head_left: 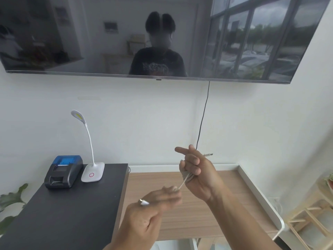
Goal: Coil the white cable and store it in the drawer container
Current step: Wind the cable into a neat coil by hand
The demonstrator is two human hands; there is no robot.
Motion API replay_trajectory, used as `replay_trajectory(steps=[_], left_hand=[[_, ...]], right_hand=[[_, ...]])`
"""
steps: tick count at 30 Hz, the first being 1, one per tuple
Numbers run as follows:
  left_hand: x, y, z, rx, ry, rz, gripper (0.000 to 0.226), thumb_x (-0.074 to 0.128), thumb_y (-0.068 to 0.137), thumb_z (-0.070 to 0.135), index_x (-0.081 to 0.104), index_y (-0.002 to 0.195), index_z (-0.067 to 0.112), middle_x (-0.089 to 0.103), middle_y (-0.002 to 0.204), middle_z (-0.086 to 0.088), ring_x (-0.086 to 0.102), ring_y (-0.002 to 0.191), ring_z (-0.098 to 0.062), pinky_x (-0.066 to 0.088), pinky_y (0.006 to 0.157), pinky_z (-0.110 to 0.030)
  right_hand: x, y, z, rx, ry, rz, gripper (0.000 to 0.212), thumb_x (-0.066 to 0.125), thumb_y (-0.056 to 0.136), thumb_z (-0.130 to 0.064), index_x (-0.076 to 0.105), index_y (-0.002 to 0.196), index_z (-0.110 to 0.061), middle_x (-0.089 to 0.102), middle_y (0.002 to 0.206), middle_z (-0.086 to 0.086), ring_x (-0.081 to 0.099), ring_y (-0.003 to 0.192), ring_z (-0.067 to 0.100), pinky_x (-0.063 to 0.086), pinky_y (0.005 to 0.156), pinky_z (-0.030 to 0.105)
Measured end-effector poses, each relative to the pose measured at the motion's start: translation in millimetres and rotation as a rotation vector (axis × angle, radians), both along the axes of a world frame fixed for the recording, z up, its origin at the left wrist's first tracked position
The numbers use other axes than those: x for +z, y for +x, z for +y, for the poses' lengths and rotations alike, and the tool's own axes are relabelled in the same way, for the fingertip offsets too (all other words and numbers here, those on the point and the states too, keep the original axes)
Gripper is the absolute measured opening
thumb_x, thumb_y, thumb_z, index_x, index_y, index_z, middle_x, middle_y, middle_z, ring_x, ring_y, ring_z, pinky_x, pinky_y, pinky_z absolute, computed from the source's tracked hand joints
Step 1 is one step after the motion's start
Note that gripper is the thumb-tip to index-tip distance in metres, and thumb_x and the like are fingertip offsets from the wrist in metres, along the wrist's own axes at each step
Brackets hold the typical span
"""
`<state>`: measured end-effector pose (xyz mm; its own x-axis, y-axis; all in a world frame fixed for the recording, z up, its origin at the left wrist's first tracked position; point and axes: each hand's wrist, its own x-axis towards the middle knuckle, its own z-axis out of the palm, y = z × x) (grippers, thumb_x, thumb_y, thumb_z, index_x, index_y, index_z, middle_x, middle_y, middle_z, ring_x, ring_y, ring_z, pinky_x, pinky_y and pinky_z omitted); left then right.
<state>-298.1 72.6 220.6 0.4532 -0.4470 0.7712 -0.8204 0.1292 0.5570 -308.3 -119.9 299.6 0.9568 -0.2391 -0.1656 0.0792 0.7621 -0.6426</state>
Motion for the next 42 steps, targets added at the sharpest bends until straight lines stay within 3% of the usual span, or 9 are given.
replay_trajectory(steps=[3,7,14,17,21,29,33,38,42], left_hand=[[-9.7,-4.3,8.5,-0.098,0.06,-0.122,0.037,0.042,0.112,0.024,0.078,0.121,0.023,0.074,0.131,0.008,0.061,0.134,-0.032,0.034,0.12,-0.057],[-17.8,1.6,40.3,-0.238,0.431,0.106,0.027,0.057,0.108,0.029,0.074,0.123,0.016,0.068,0.136,0.019,0.053,0.141,-0.011,0.02,0.126,-0.026],[39.9,3.4,28.9,-0.124,0.424,0.726,0.02,0.073,0.062,0.014,0.08,0.056,0.032,0.065,0.141,0.01,0.06,0.131,-0.017,0.045,0.108,-0.049],[65.5,7.2,8.0,0.007,0.464,0.574,0.028,0.058,0.08,0.059,0.074,0.095,0.042,0.055,0.133,0.04,0.048,0.128,0.016,0.038,0.108,-0.024],[74.5,7.5,-25.1,0.017,0.462,0.61,0.039,0.046,0.1,0.057,0.042,0.136,0.041,0.051,0.141,0.033,0.043,0.119,0.029,0.036,0.099,-0.016],[66.3,13.6,-43.0,0.126,0.534,0.588,0.035,0.033,0.102,0.064,0.048,0.099,0.033,0.067,0.075,0.012,0.058,0.058,0.0,0.046,0.058,-0.026],[52.3,20.6,-39.6,0.055,0.396,0.618,0.035,0.033,0.105,0.053,0.055,0.085,0.035,0.048,0.059,0.016,0.04,0.052,-0.004,0.036,0.051,-0.02],[48.6,37.2,-27.7,0.006,0.45,0.71,0.041,0.046,0.107,0.049,0.062,0.072,0.033,0.042,0.05,0.019,0.037,0.047,0.0,0.032,0.047,-0.012],[52.2,47.7,-21.7,-0.028,0.57,0.849,0.047,0.046,0.106,0.054,0.059,0.065,0.034,0.047,0.05,0.021,0.034,0.041,-0.001,0.03,0.046,-0.017]], right_hand=[[1.9,3.1,-0.5,-0.083,-0.014,0.029,0.047,0.056,0.105,-0.026,0.055,0.133,0.012,0.039,0.046,-0.008,0.034,0.031,0.006,0.058,0.054,0.019],[4.2,3.2,-10.9,-0.168,0.008,0.022,0.044,0.049,0.109,-0.022,0.053,0.135,0.013,0.038,0.046,-0.008,0.032,0.032,0.007,0.053,0.049,0.019],[6.6,-0.8,-3.5,-0.081,-0.403,-0.013,0.045,0.047,0.11,-0.033,0.068,0.12,0.006,0.036,0.046,-0.007,0.027,0.036,0.012,0.054,0.068,0.023],[12.0,-0.7,9.0,-0.077,-0.525,-0.048,0.055,0.044,0.111,-0.03,0.072,0.081,0.006,0.041,0.046,-0.002,0.027,0.036,0.017,0.059,0.084,0.027],[19.2,2.8,22.5,-0.016,-0.435,-0.113,0.046,0.041,0.112,-0.03,0.066,0.119,0.009,0.059,0.058,0.001,0.063,0.06,0.021,0.055,0.092,0.034],[16.7,-2.0,18.2,0.089,-0.278,-0.11,0.035,0.035,0.112,-0.031,0.043,0.141,-0.012,0.073,0.133,-0.007,0.068,0.123,0.012,0.051,0.076,0.041],[13.1,-2.4,6.4,0.049,-0.225,-0.141,0.029,0.035,0.113,-0.024,0.045,0.138,-0.013,0.07,0.136,-0.015,0.071,0.117,0.01,0.055,0.061,0.03],[12.5,-8.1,-4.6,0.001,-0.099,-0.215,0.037,0.044,0.109,-0.02,0.05,0.145,-0.013,0.073,0.133,-0.004,0.076,0.1,0.01,0.061,0.084,0.022],[17.5,-16.9,-7.6,0.064,-0.041,-0.229,0.039,0.052,0.103,-0.028,0.066,0.129,-0.002,0.063,0.063,-0.007,0.052,0.044,0.002,0.058,0.067,0.017]])
